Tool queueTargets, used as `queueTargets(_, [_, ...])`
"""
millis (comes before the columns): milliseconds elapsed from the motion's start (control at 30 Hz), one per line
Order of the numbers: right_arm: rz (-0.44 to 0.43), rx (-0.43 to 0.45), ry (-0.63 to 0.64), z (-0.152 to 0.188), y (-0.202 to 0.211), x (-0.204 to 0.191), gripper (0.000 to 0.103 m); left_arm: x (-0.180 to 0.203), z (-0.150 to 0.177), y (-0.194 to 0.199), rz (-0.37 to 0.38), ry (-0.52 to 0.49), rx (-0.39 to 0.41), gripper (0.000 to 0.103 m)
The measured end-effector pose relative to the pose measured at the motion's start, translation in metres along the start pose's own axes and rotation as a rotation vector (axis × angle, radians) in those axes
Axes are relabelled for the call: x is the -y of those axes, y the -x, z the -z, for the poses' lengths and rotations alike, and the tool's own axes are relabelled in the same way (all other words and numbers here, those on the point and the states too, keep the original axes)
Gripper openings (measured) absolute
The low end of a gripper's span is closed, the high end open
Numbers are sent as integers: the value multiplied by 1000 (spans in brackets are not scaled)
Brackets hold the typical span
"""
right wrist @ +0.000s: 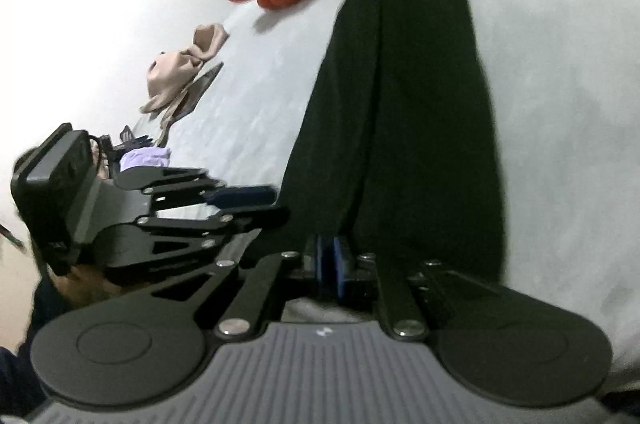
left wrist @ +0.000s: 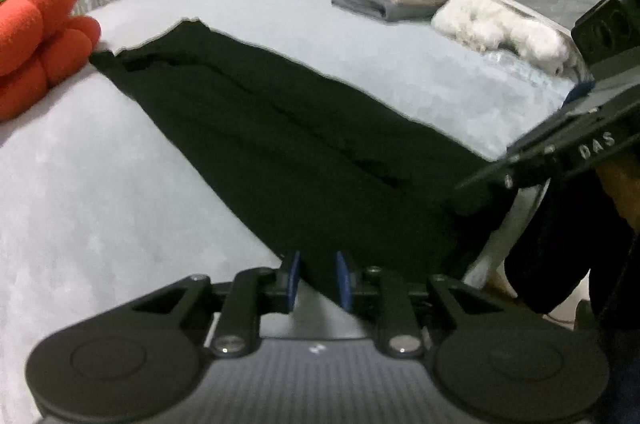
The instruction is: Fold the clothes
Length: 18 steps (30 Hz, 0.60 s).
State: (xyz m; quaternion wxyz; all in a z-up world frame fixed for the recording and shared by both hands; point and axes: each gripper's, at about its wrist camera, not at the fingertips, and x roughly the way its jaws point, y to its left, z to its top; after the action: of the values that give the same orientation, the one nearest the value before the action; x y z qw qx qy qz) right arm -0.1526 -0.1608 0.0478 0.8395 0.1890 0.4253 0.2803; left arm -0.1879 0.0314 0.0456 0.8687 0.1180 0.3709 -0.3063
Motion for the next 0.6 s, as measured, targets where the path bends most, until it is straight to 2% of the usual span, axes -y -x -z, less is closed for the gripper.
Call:
queueTargets(133, [23,39,66,-21,12,4,14,-14,-7,18,13,41,74,30])
queueTargets(233, [16,36,85,-54,4,13,14,-22,-14,11,0,102,74,31])
queueTargets(367, [39,2,143,-101,-34,20,15,-23,-26,-14,-31,139,40,31])
queueTargets(433, [47,-11,211,-118,-57,18,15,-23,-31,-24,-28,142,33,31])
queueTargets(600, [-6,-28,375,-118,-106,7,15,-25,-31,-49,11,133,-12,31])
